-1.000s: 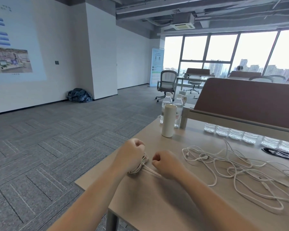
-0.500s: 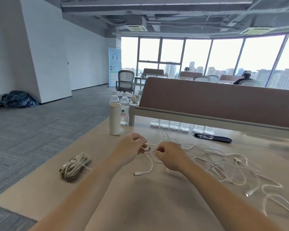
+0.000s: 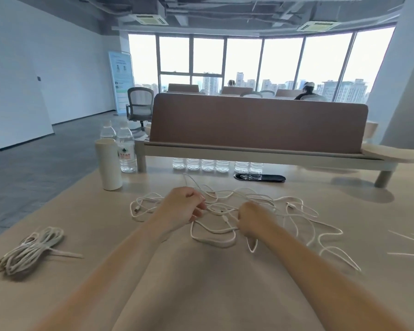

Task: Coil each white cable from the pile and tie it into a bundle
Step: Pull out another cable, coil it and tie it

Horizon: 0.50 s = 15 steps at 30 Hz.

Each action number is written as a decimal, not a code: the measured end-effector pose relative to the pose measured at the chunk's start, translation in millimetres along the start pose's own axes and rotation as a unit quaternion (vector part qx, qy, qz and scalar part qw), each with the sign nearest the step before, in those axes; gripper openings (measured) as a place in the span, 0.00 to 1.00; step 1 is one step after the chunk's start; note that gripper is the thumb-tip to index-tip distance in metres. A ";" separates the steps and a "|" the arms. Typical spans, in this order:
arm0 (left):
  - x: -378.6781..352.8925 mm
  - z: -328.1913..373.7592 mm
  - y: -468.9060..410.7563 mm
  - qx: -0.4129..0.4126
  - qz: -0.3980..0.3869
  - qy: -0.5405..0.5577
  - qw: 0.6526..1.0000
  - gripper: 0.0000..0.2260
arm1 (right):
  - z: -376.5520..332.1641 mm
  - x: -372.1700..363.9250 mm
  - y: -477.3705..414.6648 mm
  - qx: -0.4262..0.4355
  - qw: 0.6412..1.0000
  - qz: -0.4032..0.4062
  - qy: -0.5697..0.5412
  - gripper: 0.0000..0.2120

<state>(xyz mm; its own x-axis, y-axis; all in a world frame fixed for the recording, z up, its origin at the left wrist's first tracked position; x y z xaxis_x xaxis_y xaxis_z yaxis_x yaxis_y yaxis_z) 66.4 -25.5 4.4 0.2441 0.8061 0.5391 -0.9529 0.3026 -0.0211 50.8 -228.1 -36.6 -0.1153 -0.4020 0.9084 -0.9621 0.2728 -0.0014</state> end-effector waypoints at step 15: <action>11.7 26.2 -12.9 -0.037 0.074 -0.179 0.980 0.08 | -4.1 73.4 29.2 0.104 0.964 0.041 -0.241 0.09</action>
<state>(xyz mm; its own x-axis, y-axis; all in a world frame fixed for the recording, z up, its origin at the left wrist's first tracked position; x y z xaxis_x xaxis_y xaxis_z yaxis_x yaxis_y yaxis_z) 76.9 -33.3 33.1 0.0120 0.6176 0.7864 -0.9541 0.2425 -0.1759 15.3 -246.1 31.7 -0.2473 -0.7599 0.6011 -0.9676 0.1609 -0.1947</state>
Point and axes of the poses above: each hand's wrist, its own y-axis away from the middle knuckle, its own x-axis out of the back of the hand, z = x × y, the point moved 1 cm from there along -y, towards the middle knuckle, and after that the axes turned 15 degrees about -y, right-handed, at the moved point
